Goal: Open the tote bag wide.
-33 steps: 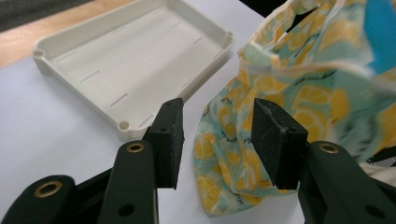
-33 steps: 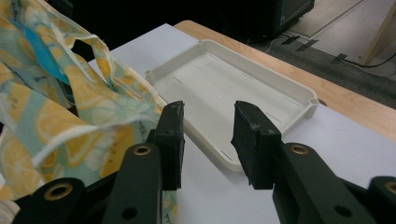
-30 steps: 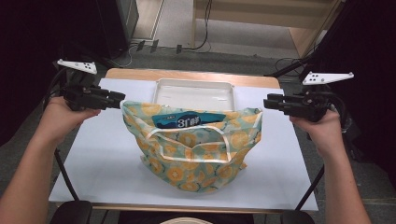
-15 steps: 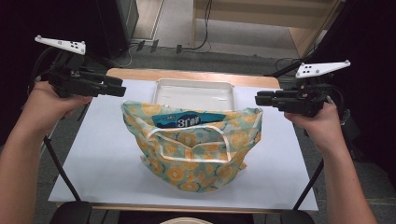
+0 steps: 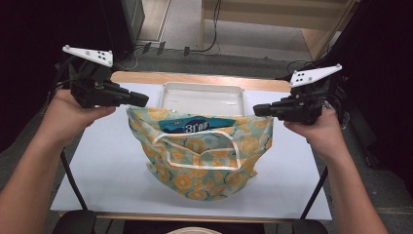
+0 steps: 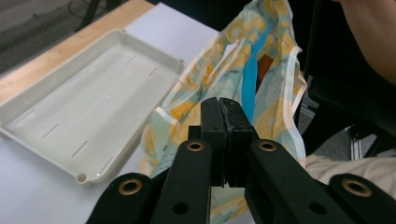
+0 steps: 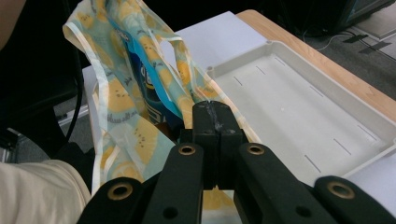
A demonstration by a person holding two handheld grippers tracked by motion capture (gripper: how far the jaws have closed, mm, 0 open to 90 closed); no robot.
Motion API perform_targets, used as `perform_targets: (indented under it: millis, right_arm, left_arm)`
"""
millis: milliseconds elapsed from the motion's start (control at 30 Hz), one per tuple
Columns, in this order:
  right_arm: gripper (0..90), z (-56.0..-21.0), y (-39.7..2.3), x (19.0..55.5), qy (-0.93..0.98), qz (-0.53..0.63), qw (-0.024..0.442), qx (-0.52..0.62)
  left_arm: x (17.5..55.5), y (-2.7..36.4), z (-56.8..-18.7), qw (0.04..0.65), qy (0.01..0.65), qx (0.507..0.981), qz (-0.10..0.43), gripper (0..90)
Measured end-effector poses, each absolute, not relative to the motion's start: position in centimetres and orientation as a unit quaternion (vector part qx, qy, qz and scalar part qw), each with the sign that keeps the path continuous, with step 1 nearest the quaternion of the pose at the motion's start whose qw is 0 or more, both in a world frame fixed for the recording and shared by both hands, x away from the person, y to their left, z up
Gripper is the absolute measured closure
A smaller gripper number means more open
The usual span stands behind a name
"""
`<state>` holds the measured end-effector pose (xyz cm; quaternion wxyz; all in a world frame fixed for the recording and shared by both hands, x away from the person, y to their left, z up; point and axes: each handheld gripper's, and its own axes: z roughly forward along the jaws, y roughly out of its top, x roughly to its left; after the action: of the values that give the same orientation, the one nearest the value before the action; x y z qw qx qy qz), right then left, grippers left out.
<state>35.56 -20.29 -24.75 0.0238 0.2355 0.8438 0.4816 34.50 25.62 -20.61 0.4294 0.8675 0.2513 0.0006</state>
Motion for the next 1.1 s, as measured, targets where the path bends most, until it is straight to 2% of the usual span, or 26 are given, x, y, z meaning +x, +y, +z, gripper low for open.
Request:
perform_targets:
  millis: [233,1100]
  right_arm:
    - [90.0,-25.7,-19.8,35.6,0.851,0.468,0.013,0.236]
    - [90.0,-29.2,-19.3,31.8,0.854,0.469,-0.002,0.226]
  left_arm:
    - [34.6,24.3,-22.3,0.399,0.257,0.880,-0.008,90.0]
    - [32.4,24.1,-27.1,0.396,0.260,0.880,-0.037,87.9]
